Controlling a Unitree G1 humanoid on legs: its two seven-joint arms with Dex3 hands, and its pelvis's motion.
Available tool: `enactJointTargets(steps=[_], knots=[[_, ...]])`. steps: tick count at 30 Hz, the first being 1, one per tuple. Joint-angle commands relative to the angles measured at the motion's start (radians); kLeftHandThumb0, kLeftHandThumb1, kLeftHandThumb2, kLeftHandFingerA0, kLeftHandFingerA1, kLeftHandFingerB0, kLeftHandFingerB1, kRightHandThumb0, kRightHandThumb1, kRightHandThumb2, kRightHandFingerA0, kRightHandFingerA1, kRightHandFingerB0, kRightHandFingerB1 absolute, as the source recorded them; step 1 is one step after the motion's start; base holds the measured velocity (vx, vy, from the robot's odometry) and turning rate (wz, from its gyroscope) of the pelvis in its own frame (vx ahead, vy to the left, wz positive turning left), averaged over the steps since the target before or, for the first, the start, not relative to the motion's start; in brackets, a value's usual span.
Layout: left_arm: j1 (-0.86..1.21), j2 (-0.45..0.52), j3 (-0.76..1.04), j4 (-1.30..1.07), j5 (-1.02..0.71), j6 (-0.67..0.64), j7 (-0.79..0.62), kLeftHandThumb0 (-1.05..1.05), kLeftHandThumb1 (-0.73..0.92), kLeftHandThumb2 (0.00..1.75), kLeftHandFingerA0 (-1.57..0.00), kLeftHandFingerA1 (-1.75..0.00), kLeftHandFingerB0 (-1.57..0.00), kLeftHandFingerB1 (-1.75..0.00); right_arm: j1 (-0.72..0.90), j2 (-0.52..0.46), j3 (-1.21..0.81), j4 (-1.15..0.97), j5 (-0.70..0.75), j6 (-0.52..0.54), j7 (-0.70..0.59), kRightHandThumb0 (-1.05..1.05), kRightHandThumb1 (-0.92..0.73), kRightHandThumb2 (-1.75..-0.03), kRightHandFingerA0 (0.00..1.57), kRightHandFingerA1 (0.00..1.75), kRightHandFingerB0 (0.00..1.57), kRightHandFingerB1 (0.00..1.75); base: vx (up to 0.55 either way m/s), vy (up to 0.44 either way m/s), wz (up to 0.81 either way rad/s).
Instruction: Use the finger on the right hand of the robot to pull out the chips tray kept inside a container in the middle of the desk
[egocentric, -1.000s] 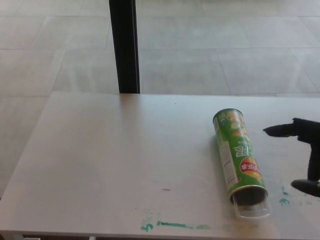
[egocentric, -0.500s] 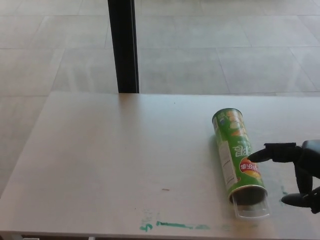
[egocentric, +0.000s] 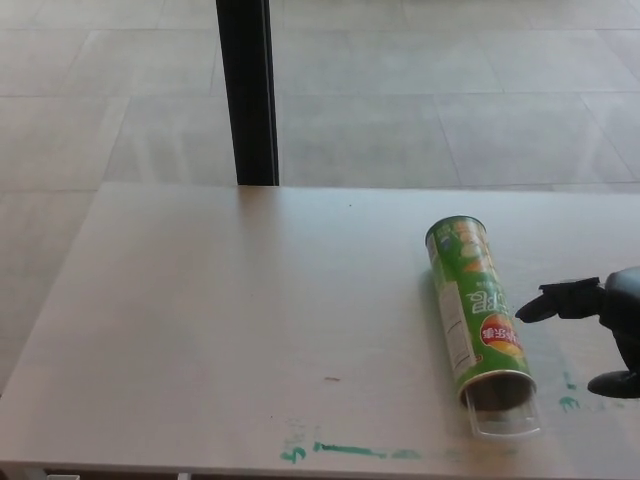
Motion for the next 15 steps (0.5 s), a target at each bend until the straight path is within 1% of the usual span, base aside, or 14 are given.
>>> enactJointTargets(steps=[1,4,5,6,9,10,11,14,15], knots=[[0.001,0.007,0.01,0.013,-0.014,-0.002,0.005,-0.39,0.73,0.62,-0.51,-0.52,-0.52,-0.43,0.015,0.003,0.01,-0.002,-0.035,-0.031,0.013,-0.23,-0.54,-0.56,0.9,1.23,0.39,0.37,0.0,0.0,0.0],[-0.009,0.01,0.003,0.038,-0.004,-0.012,0.007,-0.4,0.74,0.62,-0.5,-0.49,-0.52,-0.42,0.023,0.008,0.014,-0.002,-0.05,-0.039,0.003,-0.23,-0.54,-0.56,0.91,1.2,0.41,0.37,0.0,0.0,0.0],[-0.014,0.013,-0.001,0.032,-0.001,-0.012,0.004,-0.39,0.75,0.63,-0.51,-0.52,-0.5,-0.42,0.022,0.012,0.015,-0.006,-0.051,-0.028,0.011,-0.22,-0.54,-0.57,0.89,1.27,0.39,0.37,0.0,0.0,0.0],[-0.015,0.013,-0.001,0.025,-0.002,-0.01,0.004,-0.39,0.75,0.62,-0.52,-0.54,-0.5,-0.42,0.025,0.016,0.015,-0.005,-0.049,-0.026,0.011,-0.22,-0.53,-0.56,0.9,1.27,0.4,0.38,0.0,0.0,0.0],[-0.001,0.011,0.0,0.013,-0.004,-0.01,0.008,-0.41,0.74,0.62,-0.53,-0.55,-0.51,-0.42,0.051,0.024,0.015,-0.01,-0.058,-0.033,-0.003,-0.22,-0.54,-0.57,0.89,1.29,0.41,0.38,0.0,0.0,0.0],[0.001,0.01,0.001,0.008,-0.006,-0.009,0.008,-0.4,0.74,0.62,-0.54,-0.57,-0.51,-0.43,0.056,0.028,0.015,0.005,-0.058,-0.058,-0.018,-0.21,-0.54,-0.57,0.9,1.26,0.41,0.38,0.0,0.0,0.0],[-0.004,0.01,0.001,0.017,-0.005,-0.009,0.009,-0.4,0.73,0.62,-0.52,-0.51,-0.51,-0.42,0.06,0.03,0.02,0.007,-0.068,-0.061,-0.021,-0.22,-0.54,-0.56,0.92,1.2,0.41,0.38,0.0,0.0,0.0],[-0.009,0.011,0.0,0.024,-0.003,-0.005,0.015,-0.4,0.73,0.62,-0.53,-0.53,-0.53,-0.42,0.066,0.036,0.031,0.018,-0.087,-0.073,-0.025,-0.22,-0.55,-0.56,0.91,1.18,0.4,0.38,0.0,0.0,0.0],[-0.007,0.013,-0.003,0.026,0.001,-0.014,0.013,-0.41,0.74,0.62,-0.52,-0.53,-0.53,-0.42,0.069,0.038,0.039,0.017,-0.093,-0.065,-0.015,-0.23,-0.55,-0.56,0.89,1.2,0.39,0.37,0.0,0.0,0.0]])
